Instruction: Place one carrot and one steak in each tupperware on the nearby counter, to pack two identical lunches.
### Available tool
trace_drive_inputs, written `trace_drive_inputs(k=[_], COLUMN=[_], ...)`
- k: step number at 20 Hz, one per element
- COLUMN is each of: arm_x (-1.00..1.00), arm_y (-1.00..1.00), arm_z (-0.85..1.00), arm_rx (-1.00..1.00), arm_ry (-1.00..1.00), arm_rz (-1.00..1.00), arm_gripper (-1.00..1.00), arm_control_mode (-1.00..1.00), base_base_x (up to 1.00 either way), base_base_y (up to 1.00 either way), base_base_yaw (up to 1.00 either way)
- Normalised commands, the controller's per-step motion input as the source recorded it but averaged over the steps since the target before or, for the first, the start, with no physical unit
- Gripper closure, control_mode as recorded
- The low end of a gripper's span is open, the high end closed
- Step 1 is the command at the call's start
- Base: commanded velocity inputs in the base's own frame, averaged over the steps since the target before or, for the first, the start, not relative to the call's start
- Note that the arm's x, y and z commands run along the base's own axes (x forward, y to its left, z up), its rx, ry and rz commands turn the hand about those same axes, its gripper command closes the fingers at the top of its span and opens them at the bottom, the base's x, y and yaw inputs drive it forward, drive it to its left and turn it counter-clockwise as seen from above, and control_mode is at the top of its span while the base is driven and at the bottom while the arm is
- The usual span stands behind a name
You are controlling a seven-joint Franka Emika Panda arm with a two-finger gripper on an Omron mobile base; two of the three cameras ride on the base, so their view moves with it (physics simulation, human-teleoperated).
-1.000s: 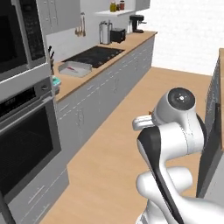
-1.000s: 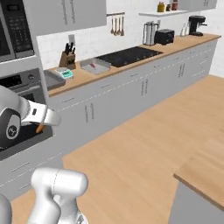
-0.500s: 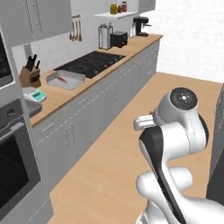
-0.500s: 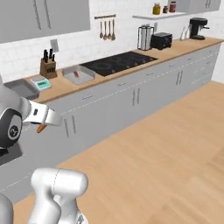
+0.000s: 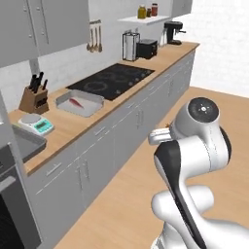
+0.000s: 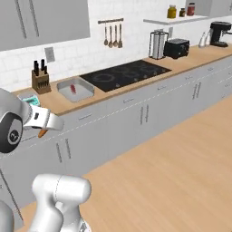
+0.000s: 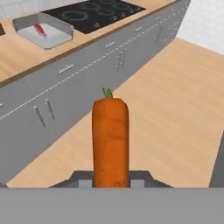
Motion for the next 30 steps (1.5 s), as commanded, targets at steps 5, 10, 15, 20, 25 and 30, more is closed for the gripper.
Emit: trace_drive_inputs(k=[5, 10, 15, 20, 25, 30], arm_x=[0.0, 0.0, 0.0, 0.0, 0.0, 0.0], arm_y=[0.0, 0.0, 0.0, 0.0, 0.0, 0.0], arm_z=[0.0, 0.0, 0.0, 0.0, 0.0, 0.0], arm_rx=[0.0, 0.0, 0.0, 0.0, 0.0, 0.0], arm_ry=[0.0, 0.0, 0.0, 0.0, 0.0, 0.0], arm_rz=[0.0, 0.0, 0.0, 0.0, 0.0, 0.0], arm_gripper=[1.0, 1.0, 1.0, 1.0, 1.0, 1.0], arm_control_mode=[1.0, 1.0, 1.0, 1.0, 1.0, 1.0], base_base_x=[1.0, 1.0, 0.94, 0.63, 0.14, 0.07], base_base_y=[-0.19, -0.38, -0.35, -0.27, -0.32, -0.6], base_base_yaw=[0.21, 0.36, 0.5, 0.63, 0.66, 0.29])
